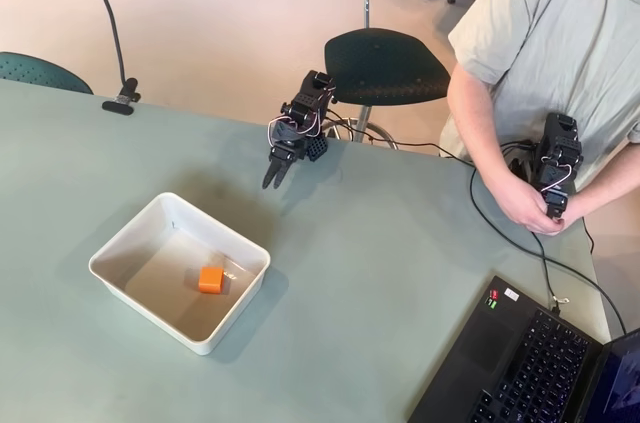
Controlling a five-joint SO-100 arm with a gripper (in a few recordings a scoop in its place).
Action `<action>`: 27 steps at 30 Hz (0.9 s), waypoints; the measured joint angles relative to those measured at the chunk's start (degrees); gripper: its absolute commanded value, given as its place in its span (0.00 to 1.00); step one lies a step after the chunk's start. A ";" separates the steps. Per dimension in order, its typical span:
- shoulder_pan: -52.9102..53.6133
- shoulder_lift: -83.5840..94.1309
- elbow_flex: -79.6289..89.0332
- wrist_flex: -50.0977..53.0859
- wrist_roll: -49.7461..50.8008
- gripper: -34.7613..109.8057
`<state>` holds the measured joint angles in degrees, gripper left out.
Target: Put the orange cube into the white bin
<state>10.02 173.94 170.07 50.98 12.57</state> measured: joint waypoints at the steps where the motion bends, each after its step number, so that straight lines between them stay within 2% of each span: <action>1: 0.00 -0.18 0.00 0.62 0.00 0.49; 8: -0.26 0.00 0.09 3.60 0.00 0.40; 18: -0.44 0.00 0.97 3.87 0.00 0.40; 27: -0.62 0.97 1.05 9.49 0.00 0.40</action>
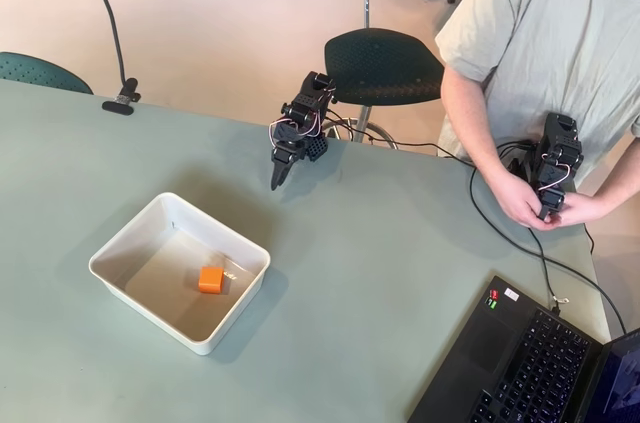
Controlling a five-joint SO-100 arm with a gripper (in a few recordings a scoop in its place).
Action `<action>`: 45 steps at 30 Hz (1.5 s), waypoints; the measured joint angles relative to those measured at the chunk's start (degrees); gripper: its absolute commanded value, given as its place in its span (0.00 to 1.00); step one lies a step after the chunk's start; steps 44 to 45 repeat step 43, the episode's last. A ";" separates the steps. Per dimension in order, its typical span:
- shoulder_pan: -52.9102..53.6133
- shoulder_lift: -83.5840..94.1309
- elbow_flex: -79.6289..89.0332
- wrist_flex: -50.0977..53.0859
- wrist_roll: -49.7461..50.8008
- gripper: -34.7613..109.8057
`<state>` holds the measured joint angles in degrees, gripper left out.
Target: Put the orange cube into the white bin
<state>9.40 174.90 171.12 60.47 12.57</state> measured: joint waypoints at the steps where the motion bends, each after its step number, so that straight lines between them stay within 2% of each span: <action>1: 0.00 -0.09 0.00 0.09 0.00 0.40; 45: 0.35 0.18 3.52 0.18 -0.18 0.40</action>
